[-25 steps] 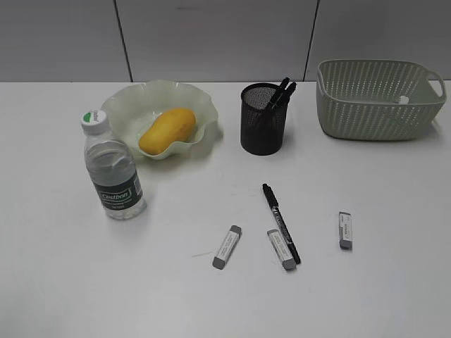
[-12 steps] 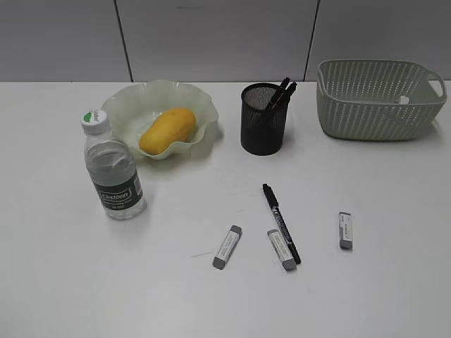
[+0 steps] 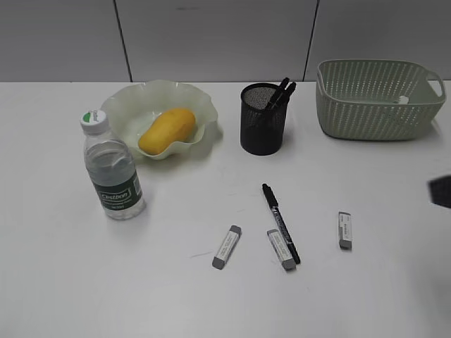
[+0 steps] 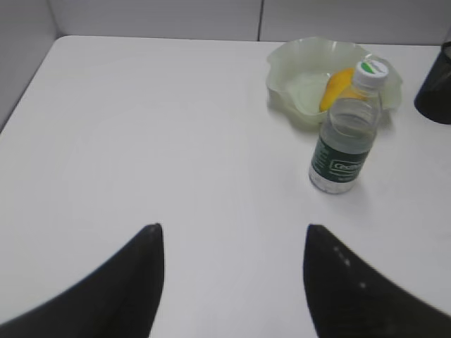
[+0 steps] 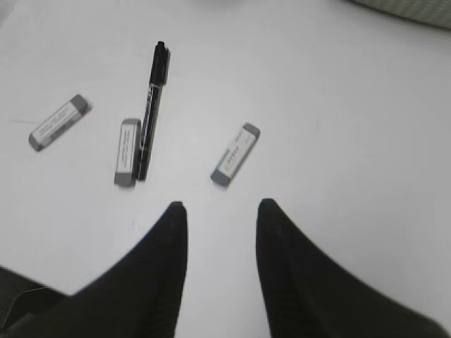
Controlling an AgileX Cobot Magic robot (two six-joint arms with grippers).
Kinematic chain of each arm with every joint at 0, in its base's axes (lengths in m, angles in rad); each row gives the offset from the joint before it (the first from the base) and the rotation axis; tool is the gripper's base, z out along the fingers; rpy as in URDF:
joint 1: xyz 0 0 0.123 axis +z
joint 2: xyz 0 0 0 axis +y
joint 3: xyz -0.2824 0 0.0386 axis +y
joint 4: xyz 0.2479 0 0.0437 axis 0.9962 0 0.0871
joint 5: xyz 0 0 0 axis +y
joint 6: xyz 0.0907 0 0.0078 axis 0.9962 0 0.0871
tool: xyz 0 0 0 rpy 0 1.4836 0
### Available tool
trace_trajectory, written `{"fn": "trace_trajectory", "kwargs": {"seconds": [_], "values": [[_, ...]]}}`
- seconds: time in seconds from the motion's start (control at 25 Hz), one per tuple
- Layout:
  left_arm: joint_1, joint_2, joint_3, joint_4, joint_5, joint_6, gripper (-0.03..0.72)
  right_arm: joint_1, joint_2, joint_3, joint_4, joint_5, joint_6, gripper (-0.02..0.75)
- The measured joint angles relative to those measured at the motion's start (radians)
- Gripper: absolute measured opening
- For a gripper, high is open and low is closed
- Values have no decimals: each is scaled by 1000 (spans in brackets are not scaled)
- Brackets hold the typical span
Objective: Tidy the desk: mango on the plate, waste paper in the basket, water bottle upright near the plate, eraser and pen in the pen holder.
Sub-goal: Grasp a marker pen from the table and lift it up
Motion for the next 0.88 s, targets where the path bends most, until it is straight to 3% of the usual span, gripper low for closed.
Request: {"fn": "trace_trajectory", "kwargs": {"seconds": [0.16, 0.28, 0.56, 0.88], "values": [[27, 0, 1, -2, 0, 0, 456, 0, 383, -174, 34, -82, 4, 462], [27, 0, 1, -2, 0, 1, 454, 11, 642, -337, 46, -35, 5, 512], [27, 0, 1, -3, 0, 1, 445, 81, 1028, -650, 59, 110, 5, 515], [27, 0, 1, -3, 0, 1, 432, 90, 1174, -730, 93, 127, 8, 447]]}}
